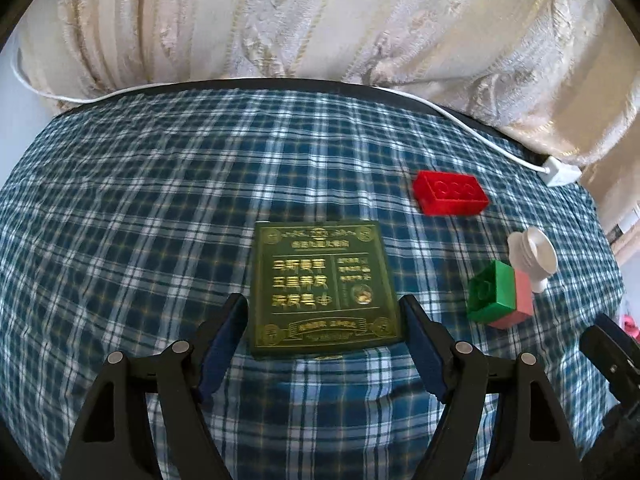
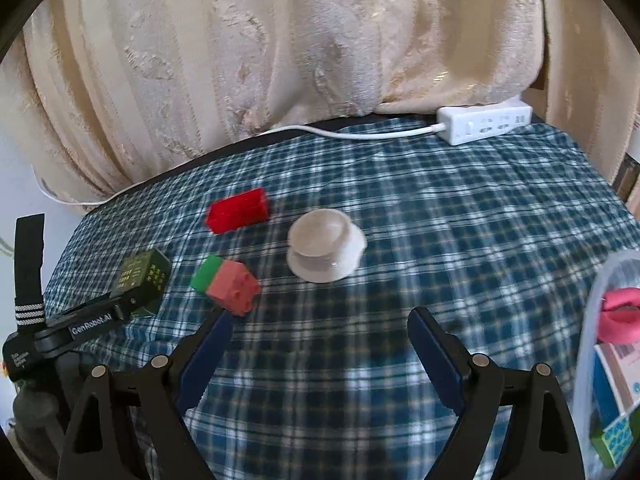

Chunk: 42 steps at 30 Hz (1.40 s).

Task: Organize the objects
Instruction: 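Lower the left tool around the dark green tea box while the right tool approaches the green-pink block, then grasp the tea box with the left tool while the right tool grasps the green-pink block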

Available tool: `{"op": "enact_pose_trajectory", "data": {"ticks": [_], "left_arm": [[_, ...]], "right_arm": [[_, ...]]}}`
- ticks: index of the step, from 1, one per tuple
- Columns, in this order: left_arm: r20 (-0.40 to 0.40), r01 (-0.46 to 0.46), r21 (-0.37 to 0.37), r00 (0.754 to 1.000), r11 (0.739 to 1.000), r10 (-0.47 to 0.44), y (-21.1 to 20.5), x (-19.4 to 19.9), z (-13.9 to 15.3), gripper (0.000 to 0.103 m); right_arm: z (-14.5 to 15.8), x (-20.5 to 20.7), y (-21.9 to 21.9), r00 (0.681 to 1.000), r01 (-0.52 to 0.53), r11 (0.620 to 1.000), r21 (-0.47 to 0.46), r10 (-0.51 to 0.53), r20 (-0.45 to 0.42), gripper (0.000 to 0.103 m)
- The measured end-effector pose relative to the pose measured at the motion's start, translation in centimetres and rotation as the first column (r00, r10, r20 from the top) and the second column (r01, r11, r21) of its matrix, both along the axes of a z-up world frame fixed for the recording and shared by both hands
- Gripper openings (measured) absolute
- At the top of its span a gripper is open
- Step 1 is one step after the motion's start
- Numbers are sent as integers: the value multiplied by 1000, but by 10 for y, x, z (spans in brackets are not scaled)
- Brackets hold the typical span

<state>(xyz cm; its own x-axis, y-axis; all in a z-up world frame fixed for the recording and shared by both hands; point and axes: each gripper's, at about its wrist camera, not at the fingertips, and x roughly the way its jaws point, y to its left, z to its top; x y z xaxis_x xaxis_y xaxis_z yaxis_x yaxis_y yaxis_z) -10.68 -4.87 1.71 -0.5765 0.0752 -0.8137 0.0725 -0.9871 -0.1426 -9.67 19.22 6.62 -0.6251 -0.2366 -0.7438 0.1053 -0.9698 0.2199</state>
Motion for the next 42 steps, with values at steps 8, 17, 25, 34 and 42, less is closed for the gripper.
{"op": "enact_pose_trajectory", "data": {"ticks": [8,17,25,34,42], "left_arm": [[-13,6,9,1000,1000,-6,-2,-7,-1,78],[-34,5,-20,999,1000,-6,-6,-5,-2,68],[-76,-42,-117,997,992,34,-9,7,8,68],[-111,-72,-178,992,981,53,-8,18,17,68],[-114,-74,-176,992,982,54,-8,20,21,68]], "right_arm": [[-7,-15,-27,998,-59,998,21,59,12,92],[-15,-25,-49,994,-107,994,35,106,32,92],[-17,-34,-63,993,-115,991,62,113,30,92],[-21,-42,-77,992,-128,986,104,126,18,90],[-29,-47,-88,988,-151,978,144,148,32,66]]}}
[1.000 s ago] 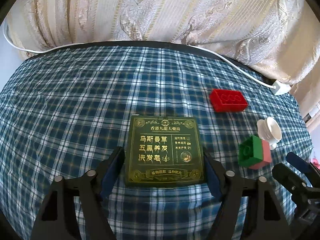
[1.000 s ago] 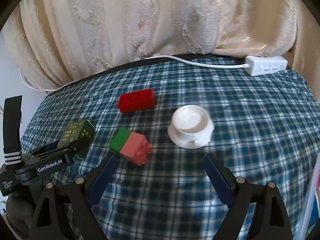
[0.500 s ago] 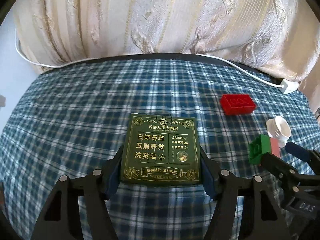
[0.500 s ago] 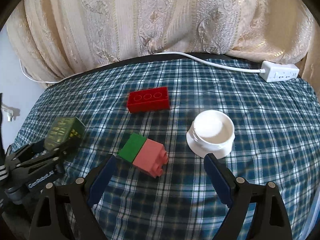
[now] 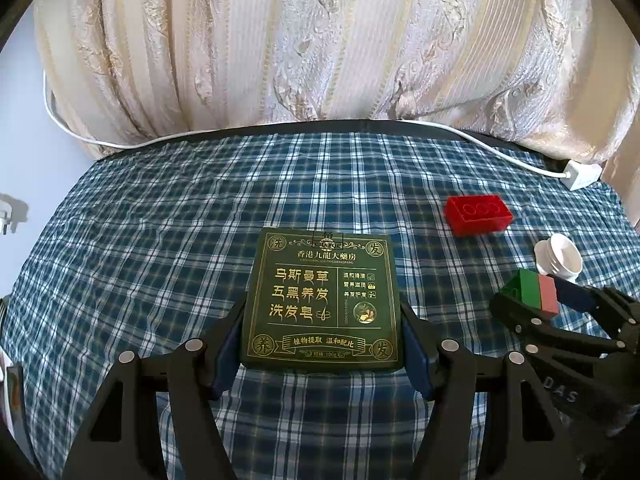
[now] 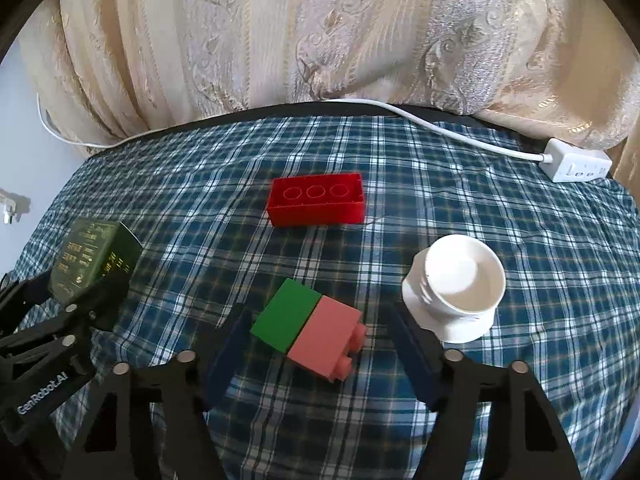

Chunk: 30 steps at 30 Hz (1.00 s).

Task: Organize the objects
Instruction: 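Grasp the tea box with the left tool while the right tool grasps the green-pink block, then carry the tea box and green-pink block over the clear bowl with both tools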

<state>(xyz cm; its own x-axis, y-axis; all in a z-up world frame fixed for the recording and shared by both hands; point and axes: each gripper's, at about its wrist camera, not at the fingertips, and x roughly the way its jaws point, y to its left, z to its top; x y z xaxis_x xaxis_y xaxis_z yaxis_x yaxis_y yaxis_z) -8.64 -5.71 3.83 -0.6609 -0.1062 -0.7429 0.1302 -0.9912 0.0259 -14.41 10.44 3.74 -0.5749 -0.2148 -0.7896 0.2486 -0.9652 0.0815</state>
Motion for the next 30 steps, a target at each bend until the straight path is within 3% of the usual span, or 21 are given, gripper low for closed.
{"op": "enact_pose_trajectory", "data": {"ticks": [3,30], "left_arm": [[2,4,7,1000,1000,-4,0,0,1,68],[-58,87,27,995,996,-86,28,23,29,68]], "right_arm": [[-2,1,-2,1000,-3,1000,22,3,-10,55],[18,61,34,993,117,992,-49,-118,-31,54]]}}
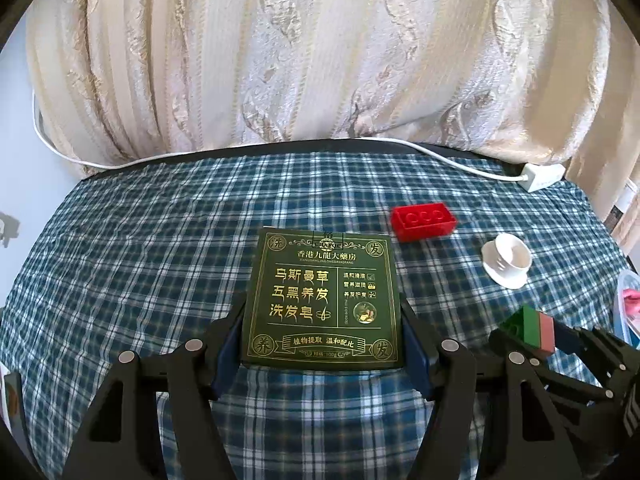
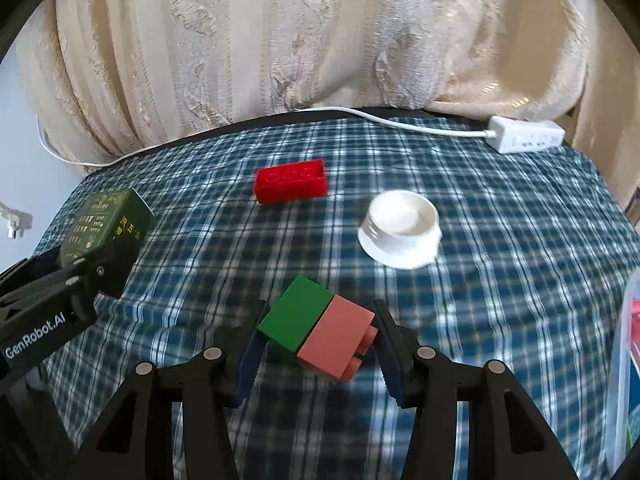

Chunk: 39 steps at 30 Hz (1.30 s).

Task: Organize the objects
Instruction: 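Carry the tea box and green-pink block over the clear bowl with both tools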

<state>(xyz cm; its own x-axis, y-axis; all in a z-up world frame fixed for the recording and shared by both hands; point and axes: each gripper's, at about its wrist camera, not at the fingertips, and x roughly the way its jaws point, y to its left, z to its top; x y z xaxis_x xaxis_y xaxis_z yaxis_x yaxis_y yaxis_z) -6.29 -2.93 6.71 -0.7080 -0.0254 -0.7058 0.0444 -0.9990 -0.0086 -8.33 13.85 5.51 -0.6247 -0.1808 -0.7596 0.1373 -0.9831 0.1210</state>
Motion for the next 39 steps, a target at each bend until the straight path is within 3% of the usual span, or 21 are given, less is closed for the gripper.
{"op": "enact_pose_trajectory", "data": {"ticks": [39], "left_arm": [[-31,142,-34,989,989,-143,49,26,8,68]], "right_arm": [[7,83,66,988,152,985,-75,-154,-14,53]]}}
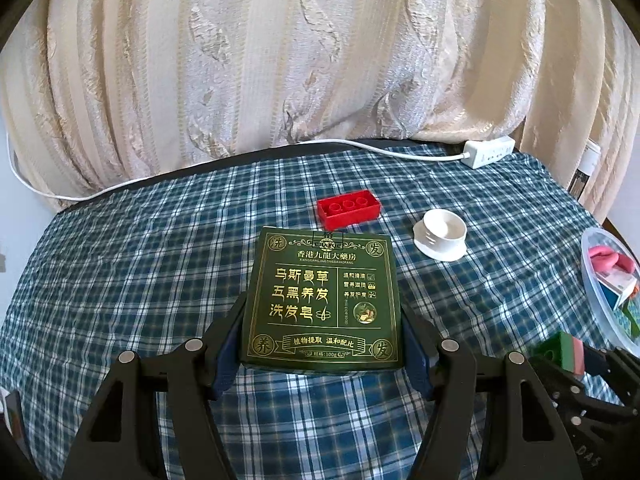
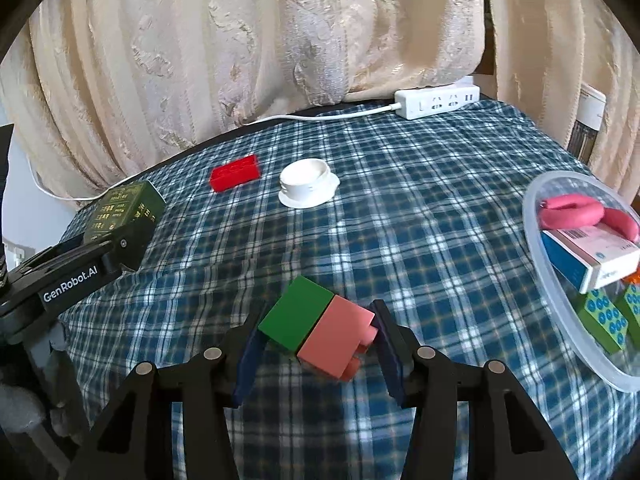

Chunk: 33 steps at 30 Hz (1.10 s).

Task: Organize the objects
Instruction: 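Carry the tea box and green-pink block over the clear bowl with both tools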

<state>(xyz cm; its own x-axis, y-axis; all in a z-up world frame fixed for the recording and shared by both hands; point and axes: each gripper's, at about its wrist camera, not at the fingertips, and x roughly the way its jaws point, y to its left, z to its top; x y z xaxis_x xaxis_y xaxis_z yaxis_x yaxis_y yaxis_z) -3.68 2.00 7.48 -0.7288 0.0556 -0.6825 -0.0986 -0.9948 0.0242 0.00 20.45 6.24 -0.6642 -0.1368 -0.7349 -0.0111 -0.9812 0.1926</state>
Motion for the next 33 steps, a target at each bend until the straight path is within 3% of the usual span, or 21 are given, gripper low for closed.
{"op": "enact_pose_trajectory", "data": {"ticks": [13,33], "left_arm": [[6,38,-8,999,999,-38,21,6,-1,68],[15,239,-3,971,971,-238,122,39,17,68]], "right_arm": [[1,35,52,996,92,996,-17,-92,-12,53],[23,77,147,955,266,961,-72,-273,-113,53]]}}
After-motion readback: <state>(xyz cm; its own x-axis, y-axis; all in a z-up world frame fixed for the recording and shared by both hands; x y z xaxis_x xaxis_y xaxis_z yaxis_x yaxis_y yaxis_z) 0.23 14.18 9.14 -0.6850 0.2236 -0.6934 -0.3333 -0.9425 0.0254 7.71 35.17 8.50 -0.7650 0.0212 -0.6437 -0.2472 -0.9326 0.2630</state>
